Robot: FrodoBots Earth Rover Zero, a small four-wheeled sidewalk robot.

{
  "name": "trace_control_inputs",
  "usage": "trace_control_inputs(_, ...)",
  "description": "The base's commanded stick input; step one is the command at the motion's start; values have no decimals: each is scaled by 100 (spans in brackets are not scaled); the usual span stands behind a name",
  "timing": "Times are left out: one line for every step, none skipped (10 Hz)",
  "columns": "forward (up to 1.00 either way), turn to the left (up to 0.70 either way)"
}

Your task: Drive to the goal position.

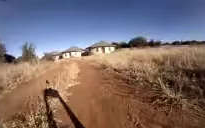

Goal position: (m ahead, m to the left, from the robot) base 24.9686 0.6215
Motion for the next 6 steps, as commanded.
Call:
trace_control_inputs(50, 0)
trace_control_inputs(50, 0)
trace_control_inputs(50, 0)
trace_control_inputs(50, 0)
trace_control_inputs(50, 0)
trace_control_inputs(50, 0)
